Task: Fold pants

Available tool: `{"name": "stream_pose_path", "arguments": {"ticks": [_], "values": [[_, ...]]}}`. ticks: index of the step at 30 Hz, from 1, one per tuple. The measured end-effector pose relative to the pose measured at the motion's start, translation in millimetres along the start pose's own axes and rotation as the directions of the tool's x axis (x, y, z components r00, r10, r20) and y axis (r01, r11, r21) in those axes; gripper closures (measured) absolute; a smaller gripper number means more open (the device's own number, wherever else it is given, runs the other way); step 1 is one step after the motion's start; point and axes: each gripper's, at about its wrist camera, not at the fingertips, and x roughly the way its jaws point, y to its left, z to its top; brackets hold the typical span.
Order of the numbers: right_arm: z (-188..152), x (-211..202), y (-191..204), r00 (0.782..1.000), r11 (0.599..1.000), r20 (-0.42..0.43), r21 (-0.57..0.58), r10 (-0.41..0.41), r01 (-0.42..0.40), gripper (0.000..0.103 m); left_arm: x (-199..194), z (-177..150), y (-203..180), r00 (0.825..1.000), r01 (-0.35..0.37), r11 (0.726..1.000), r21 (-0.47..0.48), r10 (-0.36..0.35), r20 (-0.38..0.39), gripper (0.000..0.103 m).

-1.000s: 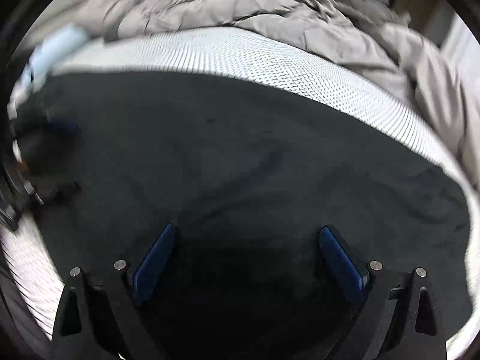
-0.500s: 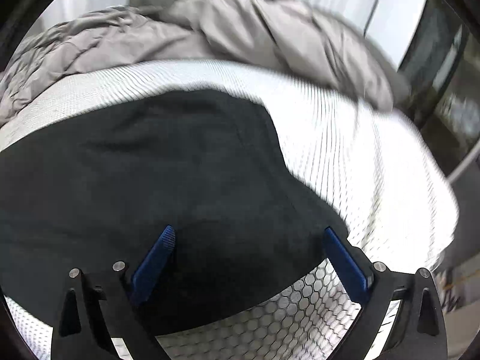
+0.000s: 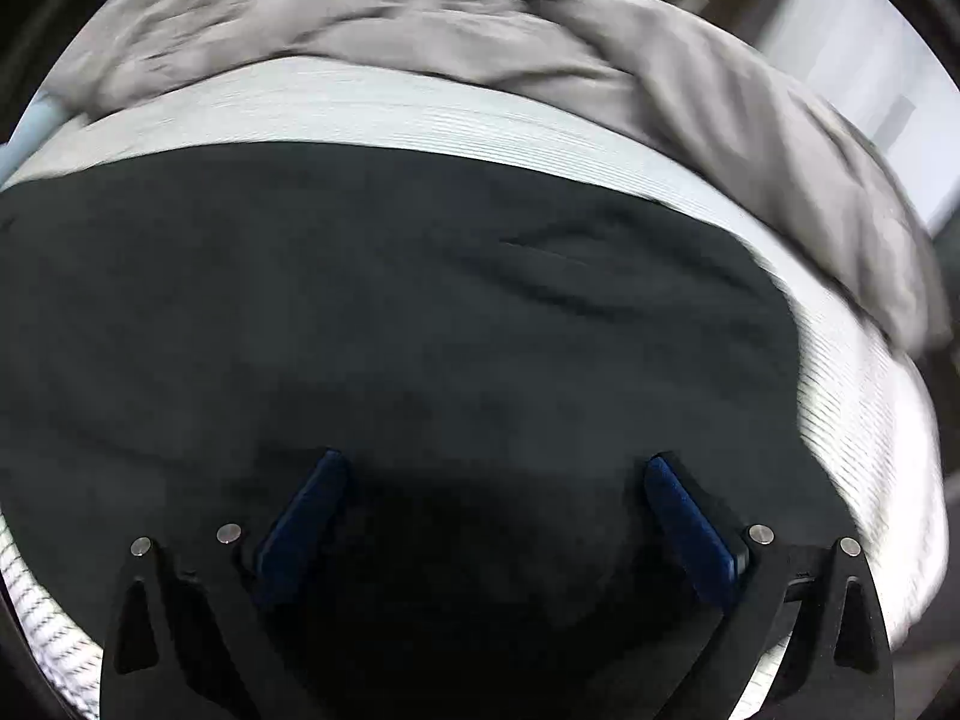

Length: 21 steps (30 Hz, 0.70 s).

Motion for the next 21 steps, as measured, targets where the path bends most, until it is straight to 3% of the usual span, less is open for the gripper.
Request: {"name": "stream_pose_path", "arguments": {"ticks": [2,5,8,11,14,17,19,21], "values": [[-6.3,1.6,-24.5,1.0,0.997,-0.008,0.072,-0.02,0.021,0.001,-1.6,-4.7,9.6,1.0,0.03,0.999,-0.018,-0.03,0.01,0.001],[0.0,0.0,-34.3,1.0,0.991,-0.002,0.134,0.021,-0.02,0.001,-13.5,-4.5,-6.2,1.0,-0.002,1.0,0.027,0.001,0.014,0.001],[17.2,-16.7,-11.8,0.991,0.985,0.064,0.121,0.117,-0.124,0.001,-29.5,2.7,-43.7,0.997,0.051,0.994,0.098,-0.056,0.059,0.001],[36.7,-22.7,20.1,0.97,0.968,0.081,0.087,0.228,-0.235,0.001,-16.6,22.2,-77.9,0.994,0.101,0.99,0.101,-0.103,0.022,0.001],[55.6,-16.3,61.1,0.951,0.951,0.053,0.022,0.306,-0.307,0.001,21.2,48.9,-102.5,0.99,0.138,0.986,0.089,-0.135,-0.039,0.001],[65.0,-5.1,100.7,0.956,0.951,0.006,-0.098,0.295,-0.293,0.001,50.0,56.2,-110.9,0.996,0.067,0.99,0.123,-0.059,-0.068,0.001],[64.1,3.7,113.1,0.968,0.953,-0.024,-0.171,0.25,-0.251,0.002,48.0,55.9,-104.8,0.995,0.081,0.989,0.127,-0.073,-0.065,0.002],[57.9,4.6,100.0,0.975,0.963,-0.03,-0.154,0.221,-0.223,0.001,40.6,51.2,-97.8,0.993,0.105,0.986,0.128,-0.097,-0.065,0.005]]}}
